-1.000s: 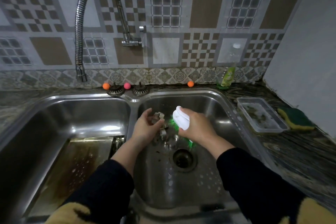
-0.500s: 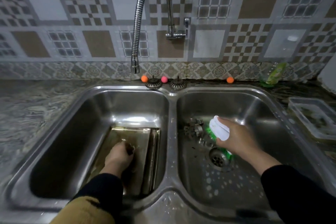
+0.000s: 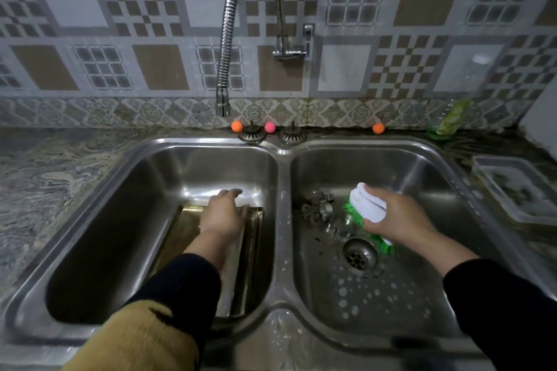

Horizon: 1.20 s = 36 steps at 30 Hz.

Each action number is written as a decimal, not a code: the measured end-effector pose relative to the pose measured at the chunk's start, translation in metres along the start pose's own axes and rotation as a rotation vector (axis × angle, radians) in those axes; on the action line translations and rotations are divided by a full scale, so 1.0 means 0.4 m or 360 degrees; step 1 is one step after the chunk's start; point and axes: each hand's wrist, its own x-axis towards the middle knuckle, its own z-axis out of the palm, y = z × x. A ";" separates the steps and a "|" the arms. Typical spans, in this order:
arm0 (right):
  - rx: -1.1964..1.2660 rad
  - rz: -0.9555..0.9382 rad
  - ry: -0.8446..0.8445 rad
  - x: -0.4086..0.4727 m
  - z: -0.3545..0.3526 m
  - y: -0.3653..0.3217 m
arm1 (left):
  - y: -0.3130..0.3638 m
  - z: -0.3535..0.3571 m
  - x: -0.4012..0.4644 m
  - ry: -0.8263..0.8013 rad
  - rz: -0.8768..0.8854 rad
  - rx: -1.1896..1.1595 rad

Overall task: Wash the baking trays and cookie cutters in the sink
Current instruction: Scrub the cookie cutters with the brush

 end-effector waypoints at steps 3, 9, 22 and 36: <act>-0.0001 0.0030 0.0018 0.008 -0.074 0.032 | 0.147 0.018 0.023 0.0095 0.0299 -0.0049; -0.0021 0.0147 0.0277 0.020 -0.284 0.154 | 0.329 0.196 0.007 -0.0381 0.0425 -0.0180; -0.0004 0.0409 0.0396 0.149 -0.404 0.515 | 0.398 0.516 0.019 -0.0635 0.0097 0.0236; -0.0055 0.0363 0.0371 0.162 -0.362 0.538 | 0.461 0.505 -0.005 -0.0489 -0.0020 0.0152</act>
